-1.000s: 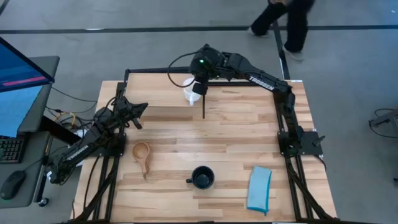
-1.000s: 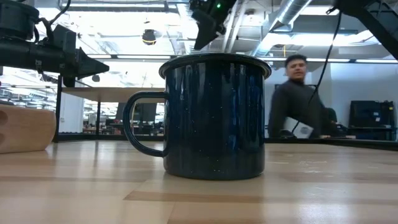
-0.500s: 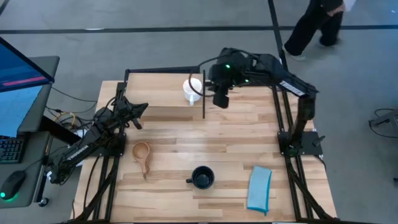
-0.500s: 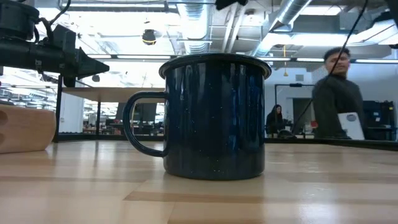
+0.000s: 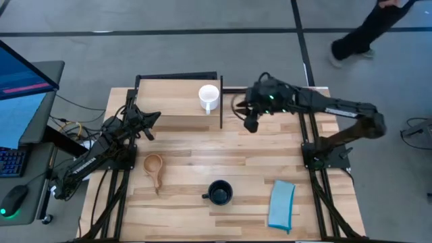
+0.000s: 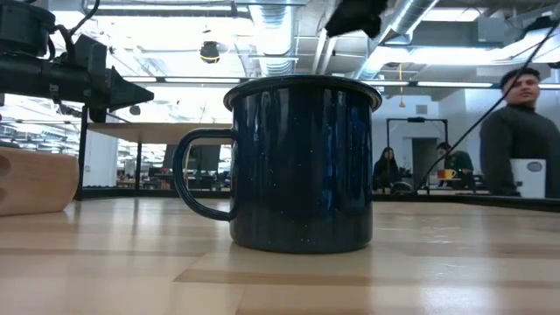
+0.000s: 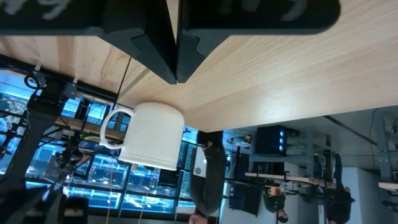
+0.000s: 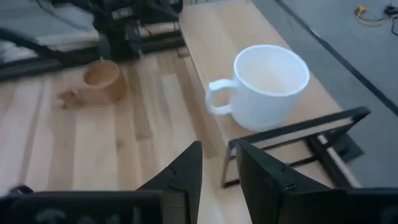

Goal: Stack small to large cups/mugs on shelf
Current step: Put the dark blue mug on the shelf

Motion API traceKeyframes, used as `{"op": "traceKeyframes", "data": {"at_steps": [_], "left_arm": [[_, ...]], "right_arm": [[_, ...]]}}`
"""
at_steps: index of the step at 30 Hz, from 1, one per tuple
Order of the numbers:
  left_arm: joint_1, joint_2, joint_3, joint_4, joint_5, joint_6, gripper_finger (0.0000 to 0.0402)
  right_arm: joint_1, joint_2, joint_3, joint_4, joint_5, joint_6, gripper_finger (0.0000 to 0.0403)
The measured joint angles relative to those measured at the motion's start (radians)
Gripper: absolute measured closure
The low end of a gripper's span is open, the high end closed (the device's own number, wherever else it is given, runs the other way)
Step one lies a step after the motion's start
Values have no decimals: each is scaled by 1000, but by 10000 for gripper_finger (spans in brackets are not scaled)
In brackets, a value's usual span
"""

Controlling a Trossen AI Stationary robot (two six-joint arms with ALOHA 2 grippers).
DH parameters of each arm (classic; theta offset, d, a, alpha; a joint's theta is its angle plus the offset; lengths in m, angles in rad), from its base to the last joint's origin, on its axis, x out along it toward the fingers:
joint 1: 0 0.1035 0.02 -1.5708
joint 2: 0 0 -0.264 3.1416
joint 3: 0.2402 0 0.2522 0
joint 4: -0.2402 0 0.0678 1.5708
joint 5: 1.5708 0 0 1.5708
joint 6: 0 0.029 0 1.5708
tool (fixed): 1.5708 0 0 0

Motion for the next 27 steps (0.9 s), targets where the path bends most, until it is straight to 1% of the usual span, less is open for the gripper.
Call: {"op": "traceKeyframes", "data": {"at_steps": [7,12,15,17,20,27], "left_arm": [[0,0,0,0,0,0,401],[0,0,0,0,0,1,401],[0,0,0,0,-1,1,401],[0,0,0,0,-4,1,401],[0,0,0,0,-8,1,401],[0,0,0,0,-9,1,401]], "right_arm": [[10,-227,-398,337,0,121,283],[38,-349,-650,601,0,144,284],[57,-407,-779,764,0,186,284],[65,-439,-847,855,1,214,284],[70,-479,-925,931,4,239,284],[70,-518,-998,952,4,246,285]]}}
